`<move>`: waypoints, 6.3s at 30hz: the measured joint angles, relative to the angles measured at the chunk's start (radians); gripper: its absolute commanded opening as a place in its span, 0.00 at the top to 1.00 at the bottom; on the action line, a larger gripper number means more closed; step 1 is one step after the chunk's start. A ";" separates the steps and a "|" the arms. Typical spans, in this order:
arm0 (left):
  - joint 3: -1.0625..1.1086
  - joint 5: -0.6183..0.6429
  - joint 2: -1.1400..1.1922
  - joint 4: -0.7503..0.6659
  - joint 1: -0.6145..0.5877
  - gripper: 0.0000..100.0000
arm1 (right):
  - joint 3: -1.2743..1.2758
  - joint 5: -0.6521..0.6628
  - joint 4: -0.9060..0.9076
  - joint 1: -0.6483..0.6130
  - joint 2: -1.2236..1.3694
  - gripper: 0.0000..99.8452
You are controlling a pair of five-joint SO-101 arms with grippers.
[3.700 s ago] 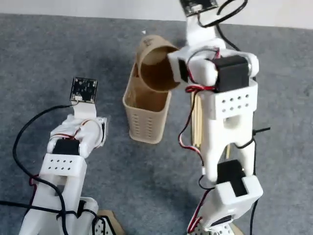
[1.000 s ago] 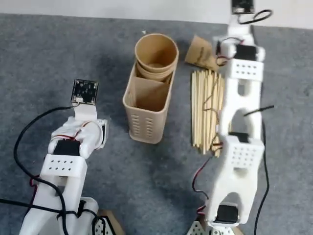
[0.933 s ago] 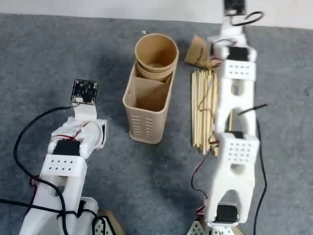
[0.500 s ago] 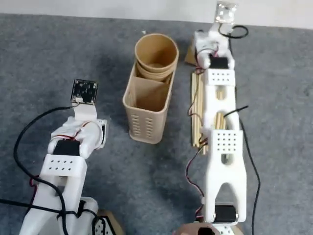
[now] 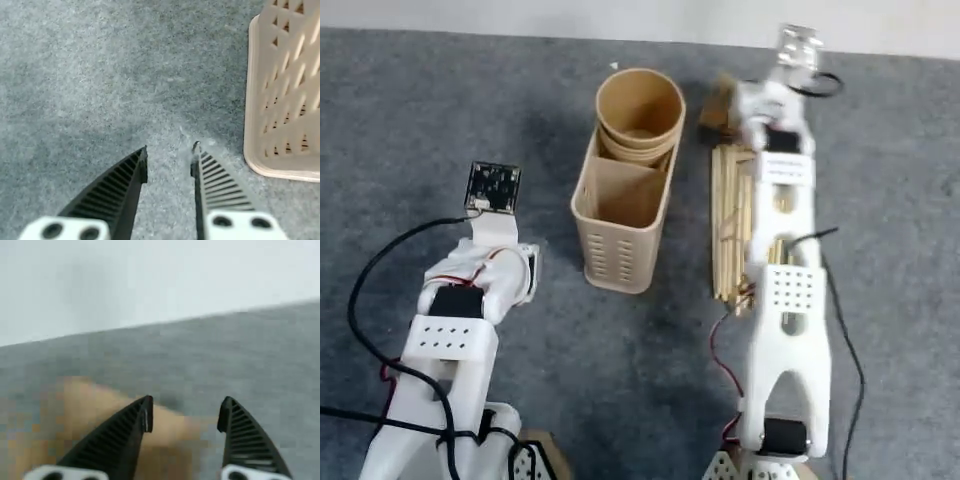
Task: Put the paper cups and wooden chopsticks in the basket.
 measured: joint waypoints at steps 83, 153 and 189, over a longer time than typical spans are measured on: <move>0.000 0.000 0.000 0.000 0.000 0.83 | -0.043 -0.123 0.362 0.198 -0.003 0.77; 0.000 0.000 0.000 0.000 0.000 0.83 | 0.057 0.052 1.100 -0.299 -1.123 0.99; 0.000 0.000 0.000 0.000 0.000 0.83 | 0.258 0.052 0.901 -0.396 -0.930 0.99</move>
